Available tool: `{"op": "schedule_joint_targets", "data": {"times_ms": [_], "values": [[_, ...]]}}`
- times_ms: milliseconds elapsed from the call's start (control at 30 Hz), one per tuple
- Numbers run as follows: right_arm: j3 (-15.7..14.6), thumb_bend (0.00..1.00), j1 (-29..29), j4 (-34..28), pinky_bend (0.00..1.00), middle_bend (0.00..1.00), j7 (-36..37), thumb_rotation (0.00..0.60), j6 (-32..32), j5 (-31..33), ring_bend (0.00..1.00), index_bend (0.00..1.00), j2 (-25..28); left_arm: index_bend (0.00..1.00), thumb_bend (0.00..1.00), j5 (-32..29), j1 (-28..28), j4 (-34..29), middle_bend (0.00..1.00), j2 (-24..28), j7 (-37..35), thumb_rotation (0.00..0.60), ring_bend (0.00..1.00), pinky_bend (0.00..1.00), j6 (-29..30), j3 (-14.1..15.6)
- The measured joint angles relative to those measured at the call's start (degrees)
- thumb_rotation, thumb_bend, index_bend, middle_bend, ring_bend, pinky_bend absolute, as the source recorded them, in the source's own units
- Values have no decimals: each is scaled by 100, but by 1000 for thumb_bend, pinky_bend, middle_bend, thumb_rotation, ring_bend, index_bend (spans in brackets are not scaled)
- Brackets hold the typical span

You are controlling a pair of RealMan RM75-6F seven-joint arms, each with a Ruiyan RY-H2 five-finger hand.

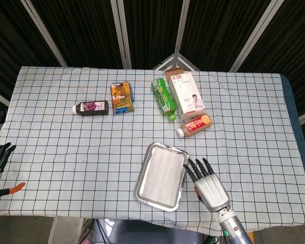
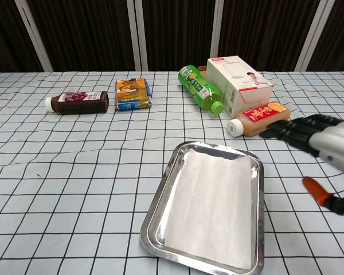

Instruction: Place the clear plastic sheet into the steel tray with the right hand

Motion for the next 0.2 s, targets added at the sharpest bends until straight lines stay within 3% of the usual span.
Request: {"op": "schedule_joint_targets", "data": {"times_ms": [200], "values": [[-110,451,-453,672,0,0,1235,600,779,-464,0,0,612,0,0,-5,9,6,0,-25,113,600,0,0,13,4]]}}
